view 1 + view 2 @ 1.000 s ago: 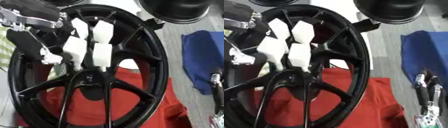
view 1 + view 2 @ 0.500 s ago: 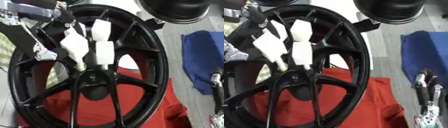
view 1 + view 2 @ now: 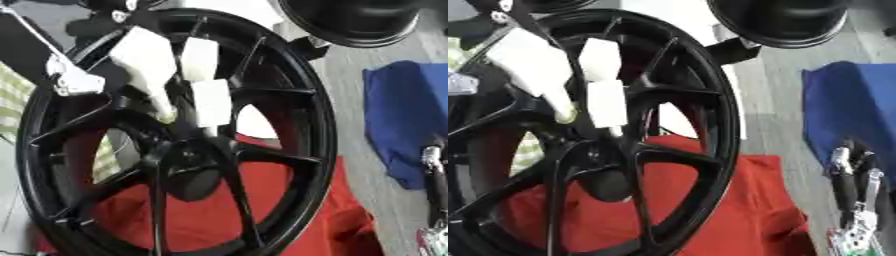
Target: Pull the pin out of the wheel hub.
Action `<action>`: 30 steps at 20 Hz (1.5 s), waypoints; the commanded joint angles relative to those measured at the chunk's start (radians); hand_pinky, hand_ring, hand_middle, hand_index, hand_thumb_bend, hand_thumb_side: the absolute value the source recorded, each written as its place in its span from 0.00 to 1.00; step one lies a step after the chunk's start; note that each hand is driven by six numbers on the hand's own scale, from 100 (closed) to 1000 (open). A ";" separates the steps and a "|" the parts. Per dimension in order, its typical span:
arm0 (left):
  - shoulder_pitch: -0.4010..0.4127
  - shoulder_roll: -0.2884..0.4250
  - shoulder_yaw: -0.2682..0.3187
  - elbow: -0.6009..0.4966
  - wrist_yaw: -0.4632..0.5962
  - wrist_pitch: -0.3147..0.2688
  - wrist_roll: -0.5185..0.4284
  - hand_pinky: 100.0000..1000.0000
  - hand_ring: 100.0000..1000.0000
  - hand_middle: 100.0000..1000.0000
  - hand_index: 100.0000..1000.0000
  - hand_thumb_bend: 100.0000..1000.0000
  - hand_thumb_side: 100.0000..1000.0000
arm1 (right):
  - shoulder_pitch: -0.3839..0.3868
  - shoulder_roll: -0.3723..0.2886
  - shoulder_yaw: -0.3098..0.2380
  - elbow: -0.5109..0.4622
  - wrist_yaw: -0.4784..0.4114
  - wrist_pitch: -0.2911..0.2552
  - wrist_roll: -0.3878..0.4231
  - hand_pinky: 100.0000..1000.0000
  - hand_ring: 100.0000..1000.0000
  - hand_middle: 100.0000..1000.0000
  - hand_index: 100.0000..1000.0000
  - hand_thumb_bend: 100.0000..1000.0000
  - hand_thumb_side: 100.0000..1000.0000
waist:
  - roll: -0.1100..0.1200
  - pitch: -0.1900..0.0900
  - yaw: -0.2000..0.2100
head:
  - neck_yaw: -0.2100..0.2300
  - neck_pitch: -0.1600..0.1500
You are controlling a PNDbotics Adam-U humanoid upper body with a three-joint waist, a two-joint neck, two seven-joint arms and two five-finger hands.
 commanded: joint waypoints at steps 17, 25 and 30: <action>0.273 0.206 0.516 0.395 0.027 0.056 0.321 0.30 0.22 0.02 0.30 0.00 0.17 | 0.050 -0.057 -0.031 -0.046 -0.039 -0.018 -0.028 0.63 0.74 0.57 0.75 0.00 0.60 | 0.013 -0.086 0.030 | -0.039 0.034; 0.437 0.198 0.510 0.415 -0.160 -0.033 0.557 0.67 0.52 0.41 0.73 0.00 0.16 | 0.057 -0.059 -0.030 -0.055 -0.049 -0.020 -0.032 0.63 0.74 0.57 0.75 0.00 0.59 | 0.009 -0.095 0.019 | -0.029 0.042; 0.474 0.190 0.484 0.413 -0.276 -0.073 0.534 0.88 0.85 0.87 0.99 0.07 0.70 | 0.058 -0.063 -0.030 -0.059 -0.053 -0.020 -0.035 0.63 0.73 0.57 0.75 0.00 0.59 | 0.009 -0.098 0.017 | -0.028 0.043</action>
